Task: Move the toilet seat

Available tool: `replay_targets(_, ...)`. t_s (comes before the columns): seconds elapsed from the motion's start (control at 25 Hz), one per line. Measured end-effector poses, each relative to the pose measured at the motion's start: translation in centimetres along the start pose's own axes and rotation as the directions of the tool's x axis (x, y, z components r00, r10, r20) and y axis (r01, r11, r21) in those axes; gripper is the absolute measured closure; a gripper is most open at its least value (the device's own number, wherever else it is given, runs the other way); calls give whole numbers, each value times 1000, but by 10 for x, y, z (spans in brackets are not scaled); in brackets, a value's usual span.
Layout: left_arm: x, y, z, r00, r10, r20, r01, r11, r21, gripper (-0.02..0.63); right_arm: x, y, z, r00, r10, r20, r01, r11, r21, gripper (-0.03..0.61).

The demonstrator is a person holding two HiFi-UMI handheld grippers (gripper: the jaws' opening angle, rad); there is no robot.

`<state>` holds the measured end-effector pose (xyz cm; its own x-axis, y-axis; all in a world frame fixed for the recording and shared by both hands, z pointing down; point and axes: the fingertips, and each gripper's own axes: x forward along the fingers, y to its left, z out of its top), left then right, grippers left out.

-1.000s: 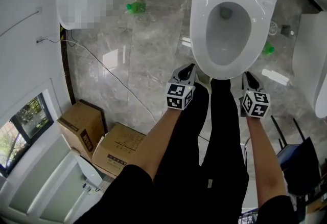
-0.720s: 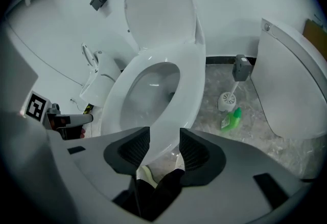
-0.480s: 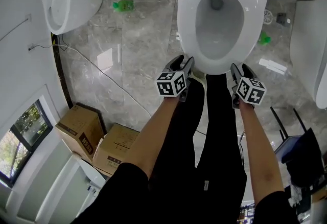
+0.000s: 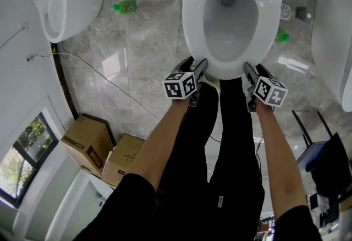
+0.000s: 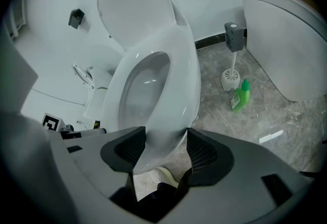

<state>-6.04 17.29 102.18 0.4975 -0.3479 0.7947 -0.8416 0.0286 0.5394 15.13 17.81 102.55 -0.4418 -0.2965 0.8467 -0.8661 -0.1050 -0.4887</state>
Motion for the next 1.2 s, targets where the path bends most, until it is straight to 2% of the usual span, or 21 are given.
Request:
replay_targets(0.2, 3, -2, 3, 1000, -14, 0, 14, 1000, 12, 360, 3, 0, 2, 1000, 23, -8, -23, 999, 25, 334)
replay_targets(0.4, 0, -3, 0, 1000, -3, -17, 3, 1000, -3, 374, -1, -2, 0, 1000, -2, 1, 2, 999, 49, 334)
replay_targets(0.56, -6, -6, 6, 1000, -14, 13, 16, 987, -158, 382, -6, 1, 8, 999, -35, 21, 33, 996, 83, 334)
replay_targets(0.6, -7, -8, 7, 1000, -18, 11, 19, 986, -168, 382, -8, 2, 10, 999, -39, 26, 37, 995, 93, 334)
replay_targets(0.8, -18, -15, 8, 999, -39, -15, 37, 992, -120, 382, -15, 4, 5, 1000, -21, 9, 20, 992, 124, 334)
replay_targets(1.0, -31, -26, 13, 998, -64, -12, 63, 994, -92, 379, -29, 15, 8, 1000, 18, -20, -17, 997, 80, 334)
replay_targets(1.2, -50, -33, 19, 998, -53, -39, 51, 997, -55, 393, -46, 24, 14, 999, 41, -29, -39, 997, 74, 339)
